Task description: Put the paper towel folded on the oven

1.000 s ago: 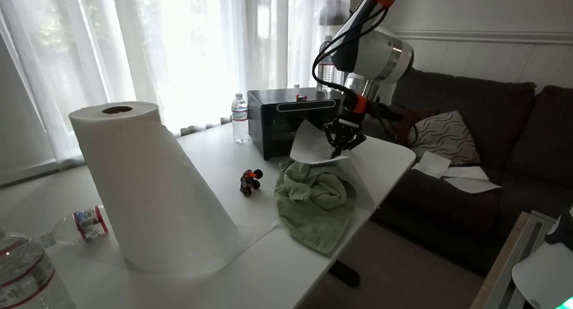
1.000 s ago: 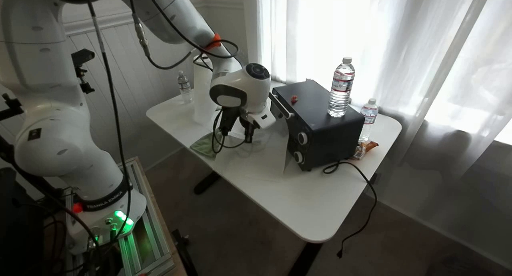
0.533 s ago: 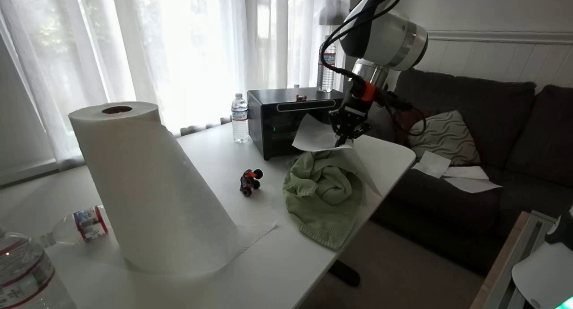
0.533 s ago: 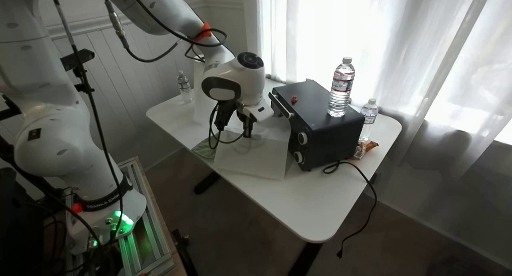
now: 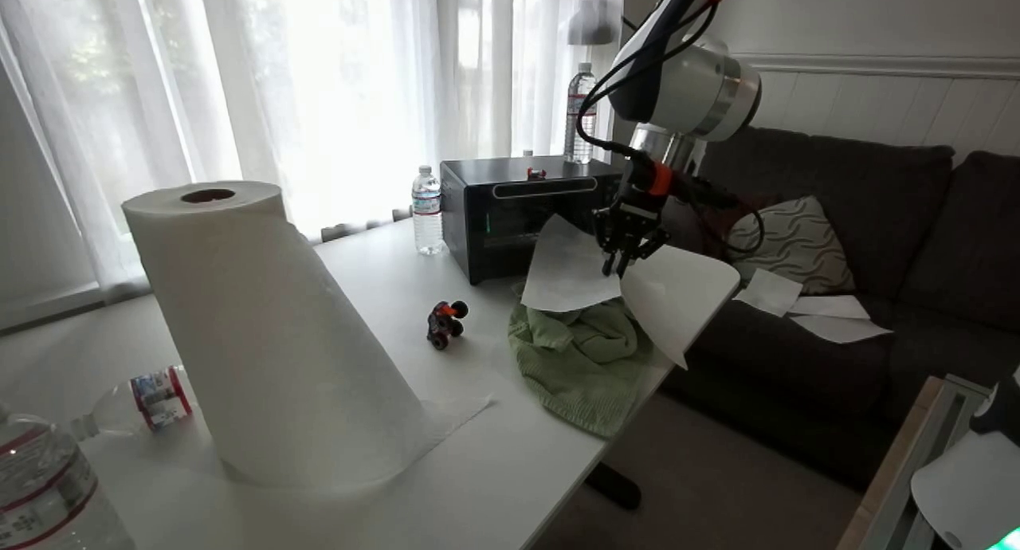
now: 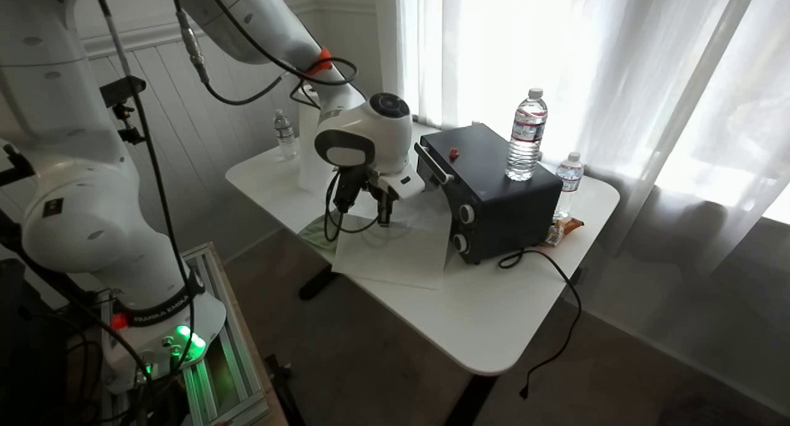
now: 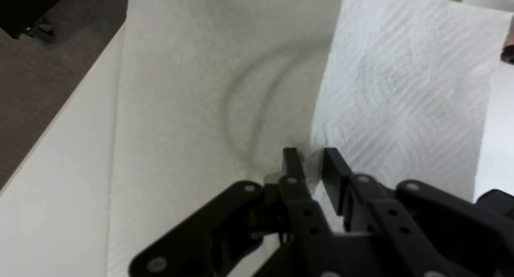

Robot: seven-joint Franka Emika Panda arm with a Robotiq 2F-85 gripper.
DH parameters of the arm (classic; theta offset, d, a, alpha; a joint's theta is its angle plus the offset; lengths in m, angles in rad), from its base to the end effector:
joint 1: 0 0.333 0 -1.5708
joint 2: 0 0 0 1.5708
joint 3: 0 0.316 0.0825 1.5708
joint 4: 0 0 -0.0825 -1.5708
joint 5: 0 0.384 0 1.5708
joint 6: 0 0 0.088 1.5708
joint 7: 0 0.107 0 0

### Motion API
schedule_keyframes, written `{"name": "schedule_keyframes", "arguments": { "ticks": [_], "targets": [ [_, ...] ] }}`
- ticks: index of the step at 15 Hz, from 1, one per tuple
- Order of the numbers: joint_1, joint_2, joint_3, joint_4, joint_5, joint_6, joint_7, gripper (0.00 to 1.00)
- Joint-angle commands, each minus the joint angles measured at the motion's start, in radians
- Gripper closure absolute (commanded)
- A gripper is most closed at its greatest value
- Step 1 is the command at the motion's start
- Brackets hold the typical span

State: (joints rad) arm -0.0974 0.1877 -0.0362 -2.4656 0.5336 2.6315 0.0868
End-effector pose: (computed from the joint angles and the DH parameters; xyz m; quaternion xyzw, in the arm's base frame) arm 0.4697 -0.0762 0.2173 -0.9338 0.3359 0.0068 0.1232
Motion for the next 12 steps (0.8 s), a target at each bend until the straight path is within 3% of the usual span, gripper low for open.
{"name": "schedule_keyframes", "arguments": {
  "ticks": [1,2,6,12],
  "targets": [
    [-0.006,0.076,0.001,0.026,-0.008,0.036,0.014,0.91],
    [-0.009,0.086,0.003,0.029,-0.007,0.04,0.014,0.97],
    [-0.012,0.058,0.005,0.012,-0.015,0.012,0.028,0.95],
    [-0.003,-0.144,0.0,-0.102,-0.031,-0.044,0.011,0.97]
  ]
}}
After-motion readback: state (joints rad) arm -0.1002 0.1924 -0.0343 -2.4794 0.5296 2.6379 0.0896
